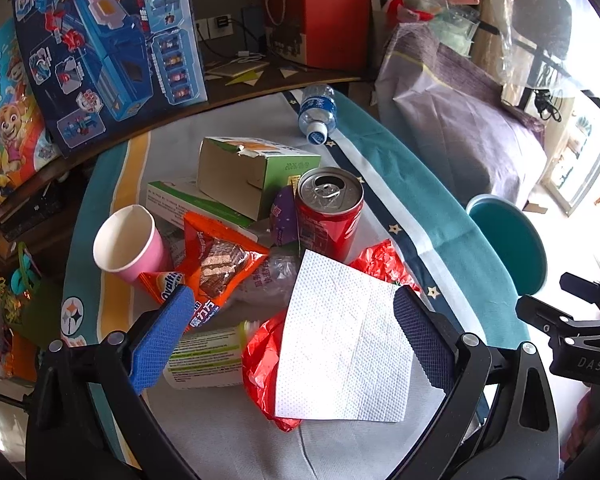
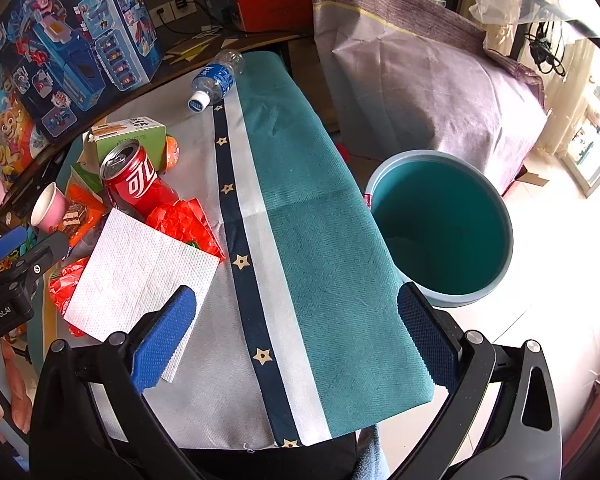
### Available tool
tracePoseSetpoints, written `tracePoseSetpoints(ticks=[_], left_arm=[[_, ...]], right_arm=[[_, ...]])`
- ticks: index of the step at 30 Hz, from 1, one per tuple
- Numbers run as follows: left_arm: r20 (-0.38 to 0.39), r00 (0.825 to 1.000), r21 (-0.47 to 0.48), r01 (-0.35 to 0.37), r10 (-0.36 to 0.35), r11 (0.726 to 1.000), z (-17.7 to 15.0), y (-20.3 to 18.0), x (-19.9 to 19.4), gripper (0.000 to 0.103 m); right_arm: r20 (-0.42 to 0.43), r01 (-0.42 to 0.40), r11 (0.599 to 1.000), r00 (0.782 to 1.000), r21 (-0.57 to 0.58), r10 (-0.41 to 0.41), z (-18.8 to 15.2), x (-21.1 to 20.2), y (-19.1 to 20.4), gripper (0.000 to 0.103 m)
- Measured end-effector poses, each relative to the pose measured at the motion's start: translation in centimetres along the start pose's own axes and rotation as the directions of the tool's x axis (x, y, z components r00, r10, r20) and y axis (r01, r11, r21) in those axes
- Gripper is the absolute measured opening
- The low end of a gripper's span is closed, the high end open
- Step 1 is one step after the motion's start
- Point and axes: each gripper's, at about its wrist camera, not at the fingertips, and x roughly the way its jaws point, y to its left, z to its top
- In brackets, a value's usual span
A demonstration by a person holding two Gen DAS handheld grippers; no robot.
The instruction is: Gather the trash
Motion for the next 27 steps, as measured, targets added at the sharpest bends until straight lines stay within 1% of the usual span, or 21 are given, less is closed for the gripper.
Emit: tracePoseSetpoints(ticks=[14,27], left_arm=[[0.007,1.0,-0.026,0.013,-0.013,1.0,-0.3,0.7,0.5,0.099],[-0.005,1.0,-0.049,0.016,-0.016,0.999,-0.5,1.6,0.9,0.099]], right_arm=[[-0.013,0.005,1.0,1.0,0.002,-0.005,0.0,0.4,0.0,0.097],[-0.028,0.019,1.0,0.999,-0.006,-0.019,0.0,0.9,0.3,0.097]])
